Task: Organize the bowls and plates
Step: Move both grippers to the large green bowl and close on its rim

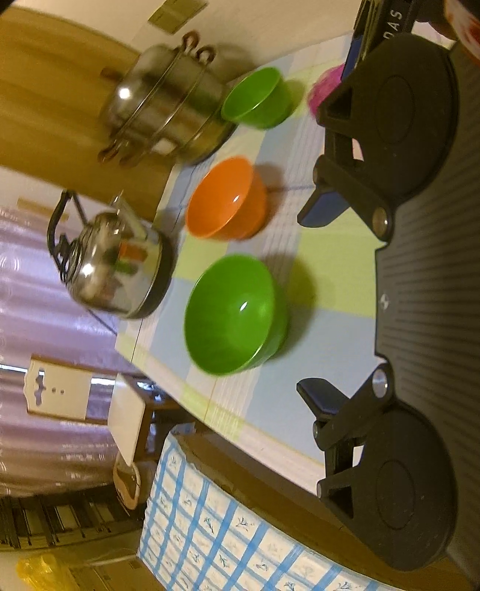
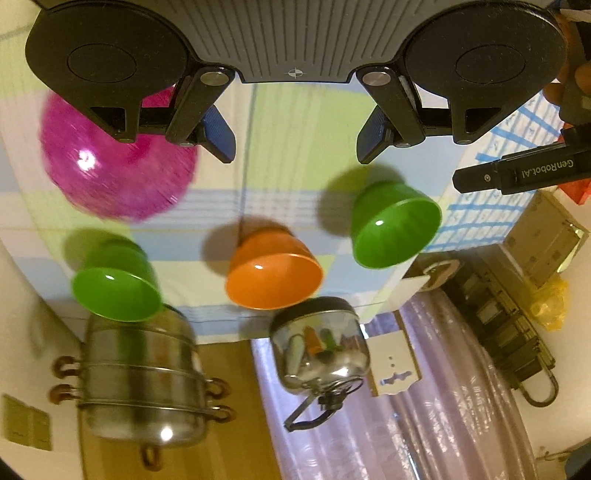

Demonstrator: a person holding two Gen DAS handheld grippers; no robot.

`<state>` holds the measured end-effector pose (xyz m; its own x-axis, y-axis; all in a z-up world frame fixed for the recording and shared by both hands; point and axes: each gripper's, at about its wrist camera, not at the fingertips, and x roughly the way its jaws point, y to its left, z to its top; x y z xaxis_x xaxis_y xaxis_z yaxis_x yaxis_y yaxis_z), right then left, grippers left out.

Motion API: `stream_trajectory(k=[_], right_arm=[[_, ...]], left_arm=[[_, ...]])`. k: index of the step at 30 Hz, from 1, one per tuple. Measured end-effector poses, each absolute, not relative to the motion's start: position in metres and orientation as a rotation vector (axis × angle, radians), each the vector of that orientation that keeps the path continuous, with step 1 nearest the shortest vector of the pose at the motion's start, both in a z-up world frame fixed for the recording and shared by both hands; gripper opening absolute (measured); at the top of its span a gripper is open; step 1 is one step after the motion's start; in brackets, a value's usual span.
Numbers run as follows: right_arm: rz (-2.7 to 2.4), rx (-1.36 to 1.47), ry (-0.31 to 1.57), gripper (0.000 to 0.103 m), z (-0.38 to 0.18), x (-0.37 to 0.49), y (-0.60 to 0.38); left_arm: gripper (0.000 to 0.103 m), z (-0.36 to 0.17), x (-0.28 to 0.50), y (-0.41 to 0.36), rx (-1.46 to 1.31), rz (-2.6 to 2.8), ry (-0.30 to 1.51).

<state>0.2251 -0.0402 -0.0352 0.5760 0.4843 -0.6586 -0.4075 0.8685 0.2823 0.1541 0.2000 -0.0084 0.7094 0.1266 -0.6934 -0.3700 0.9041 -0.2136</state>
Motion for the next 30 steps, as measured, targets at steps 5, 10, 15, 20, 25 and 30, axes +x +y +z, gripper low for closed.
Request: stream_trajectory(k=[5,10,15,20,25,30], right_arm=[[0.56,0.113,0.811,0.072,-0.041,0.257,-0.015],[0.588,0.116,0.807,0.072,-0.047,0.285,0.008],[0.615,0.122,0.806,0.072,-0.056,0.308,0.032],[0.651,0.108,0.798,0.072,-0.068,0.32,0.048],[0.673,0.105,0.81,0.072,-0.085,0.335,0.061],[0.701,0.116,0.827,0.059,-0.099,0.349,0.072]], left_arm=[[0.087,-0.017,0.176,0.227,-0.364,0.315,0.732],[0.087,-0.026,0.194,0.247,-0.371,0.35,0.732],[0.087,-0.035,0.205,0.26,-0.382,0.364,0.727],[0.086,-0.05,0.217,0.277,-0.401,0.386,0.736],[0.076,-0.062,0.23,0.285,-0.403,0.377,0.743],[0.064,-0.071,0.244,0.291,-0.413,0.375,0.743]])
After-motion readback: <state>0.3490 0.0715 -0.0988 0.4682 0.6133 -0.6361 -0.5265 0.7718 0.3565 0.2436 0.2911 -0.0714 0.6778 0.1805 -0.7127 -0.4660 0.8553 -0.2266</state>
